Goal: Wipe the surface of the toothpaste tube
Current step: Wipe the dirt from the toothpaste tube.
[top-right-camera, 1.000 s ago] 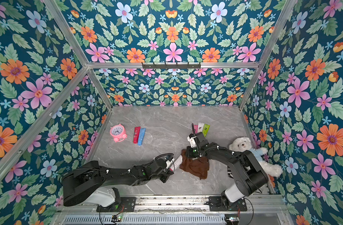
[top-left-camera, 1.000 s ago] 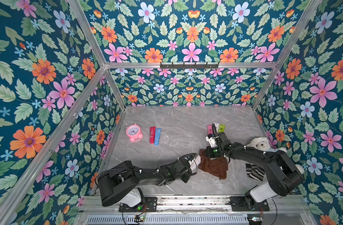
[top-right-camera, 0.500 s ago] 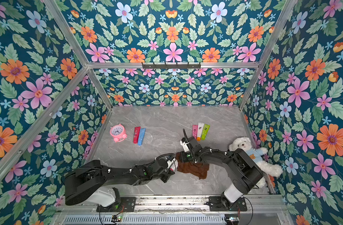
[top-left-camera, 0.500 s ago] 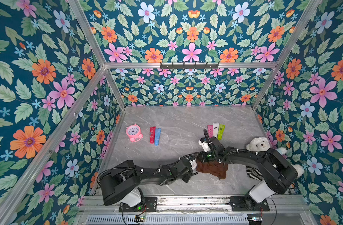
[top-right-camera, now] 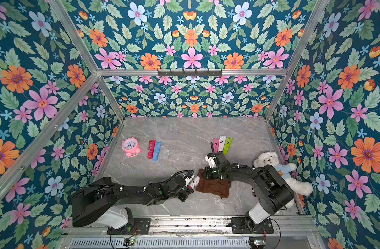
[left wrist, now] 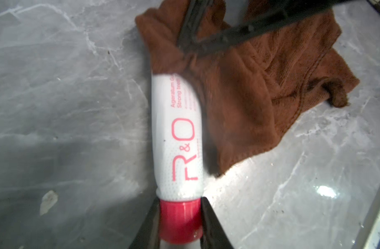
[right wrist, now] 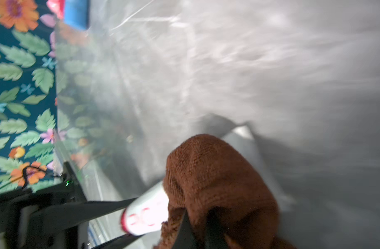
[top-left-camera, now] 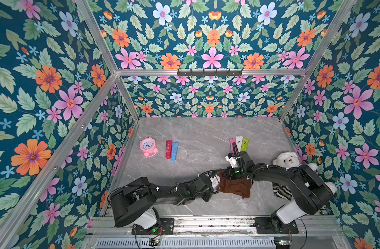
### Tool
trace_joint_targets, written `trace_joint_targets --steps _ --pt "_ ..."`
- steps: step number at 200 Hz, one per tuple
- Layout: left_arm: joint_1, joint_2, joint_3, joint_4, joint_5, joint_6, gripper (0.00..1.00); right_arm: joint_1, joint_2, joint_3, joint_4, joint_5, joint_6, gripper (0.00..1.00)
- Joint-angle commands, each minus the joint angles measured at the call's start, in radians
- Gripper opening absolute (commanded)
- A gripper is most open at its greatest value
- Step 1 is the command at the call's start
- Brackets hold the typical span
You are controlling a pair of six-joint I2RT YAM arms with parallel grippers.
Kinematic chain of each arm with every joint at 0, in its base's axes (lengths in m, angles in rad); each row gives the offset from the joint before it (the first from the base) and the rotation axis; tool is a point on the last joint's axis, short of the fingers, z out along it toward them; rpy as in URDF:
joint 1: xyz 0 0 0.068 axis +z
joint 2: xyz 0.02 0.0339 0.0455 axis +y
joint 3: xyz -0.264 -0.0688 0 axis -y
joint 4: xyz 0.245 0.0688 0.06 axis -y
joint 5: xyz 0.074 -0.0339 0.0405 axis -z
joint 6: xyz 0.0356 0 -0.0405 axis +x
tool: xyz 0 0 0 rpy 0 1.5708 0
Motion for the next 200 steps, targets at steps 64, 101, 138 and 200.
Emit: trace_joint_targets --steps 64,101,138,200 --pt "0.0 0.024 0.011 -0.048 0.021 0.012 0.06 0.154 -0.035 -0.037 -0.045 0.044 0.057 0.0" --pt "0.0 0.035 0.018 -0.049 0.025 0.014 0.05 0.255 -0.071 -0.055 -0.006 0.035 0.128 0.0" --pt "0.0 0.039 0.023 -0.052 0.027 0.017 0.05 0.169 -0.06 -0.046 -0.043 0.06 0.077 0.0" --pt "0.0 0.022 0.01 -0.048 0.022 0.014 0.05 -0.012 -0.023 0.081 -0.137 0.045 -0.042 0.0"
